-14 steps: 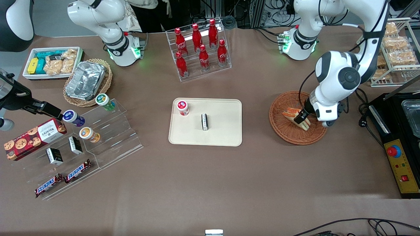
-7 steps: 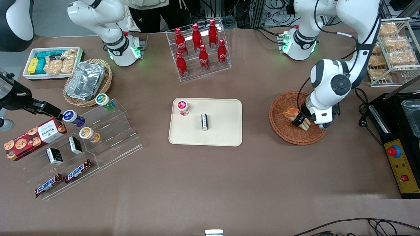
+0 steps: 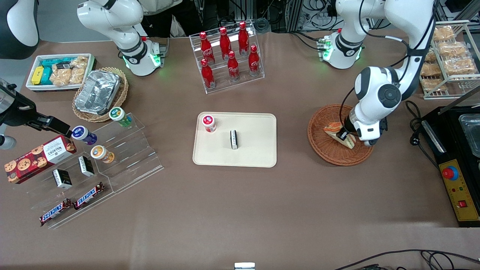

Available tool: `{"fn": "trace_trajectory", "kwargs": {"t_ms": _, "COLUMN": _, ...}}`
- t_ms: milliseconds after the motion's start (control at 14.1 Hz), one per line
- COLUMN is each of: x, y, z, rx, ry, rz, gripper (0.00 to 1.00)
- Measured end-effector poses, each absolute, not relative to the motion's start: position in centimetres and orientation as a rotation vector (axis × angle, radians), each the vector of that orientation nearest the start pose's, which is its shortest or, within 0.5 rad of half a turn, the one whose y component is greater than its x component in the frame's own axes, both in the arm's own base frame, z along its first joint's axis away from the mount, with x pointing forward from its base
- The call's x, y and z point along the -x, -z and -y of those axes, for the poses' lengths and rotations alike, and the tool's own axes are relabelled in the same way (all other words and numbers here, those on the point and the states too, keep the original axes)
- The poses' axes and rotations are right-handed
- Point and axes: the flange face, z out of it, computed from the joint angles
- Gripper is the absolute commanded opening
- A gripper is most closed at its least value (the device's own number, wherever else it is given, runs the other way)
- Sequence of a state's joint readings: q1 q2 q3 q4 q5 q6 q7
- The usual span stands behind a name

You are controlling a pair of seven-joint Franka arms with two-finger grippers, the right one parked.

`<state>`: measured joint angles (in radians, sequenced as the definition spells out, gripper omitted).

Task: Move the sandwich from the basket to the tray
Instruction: 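Lift the sandwich up out of the basket with the left gripper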

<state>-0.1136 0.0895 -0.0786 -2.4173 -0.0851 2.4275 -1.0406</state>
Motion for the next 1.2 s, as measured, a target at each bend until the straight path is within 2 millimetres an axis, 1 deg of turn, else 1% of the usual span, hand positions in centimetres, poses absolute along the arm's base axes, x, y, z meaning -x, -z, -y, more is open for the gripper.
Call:
{"fn": "trace_trajectory", "kwargs": {"t_ms": 142, "x": -48.2, "y": -30.4, "z": 9.5, "rx": 2.809, "ry": -0.196, "rz": 1.370, "gripper": 0.03}}
{"fn": "trace_trajectory", "kwargs": {"t_ms": 283, "x": -49.3, "y": -35.0, "z": 9.9, "rx": 2.807, "ry": -0.228, "rz": 1.348, "gripper": 0.03}}
{"fn": "trace_trajectory", "kwargs": {"t_ms": 354, "x": -50.0, "y": -37.5, "z": 10.1, "rx": 2.810, "ry": -0.246, "rz": 1.327, "gripper": 0.00}}
{"fn": "trace_trajectory", "kwargs": {"t_ms": 425, "x": -50.6, "y": -39.8, "z": 10.3, "rx": 2.818, "ry": -0.260, "rz": 1.302, "gripper": 0.00}}
{"fn": "trace_trajectory", "kwargs": {"t_ms": 496, "x": -51.1, "y": -41.8, "z": 10.3, "rx": 2.830, "ry": -0.266, "rz": 1.276, "gripper": 0.00}}
{"fn": "trace_trajectory", "kwargs": {"t_ms": 637, "x": -52.1, "y": -45.0, "z": 10.2, "rx": 2.867, "ry": -0.262, "rz": 1.216, "gripper": 0.00}}
{"fn": "trace_trajectory", "kwargs": {"t_ms": 779, "x": -52.6, "y": -47.3, "z": 10.0, "rx": 2.902, "ry": -0.254, "rz": 1.160, "gripper": 0.00}}
{"fn": "trace_trajectory", "kwargs": {"t_ms": 920, "x": -52.9, "y": -48.8, "z": 9.9, "rx": 2.922, "ry": -0.243, "rz": 1.122, "gripper": 0.00}}
{"fn": "trace_trajectory", "kwargs": {"t_ms": 1062, "x": -52.9, "y": -49.3, "z": 9.9, "rx": 2.932, "ry": -0.250, "rz": 1.043, "gripper": 0.00}}
{"fn": "trace_trajectory", "kwargs": {"t_ms": 1204, "x": -52.3, "y": -49.5, "z": 10.2, "rx": 2.957, "ry": -0.316, "rz": 0.865, "gripper": 0.00}}
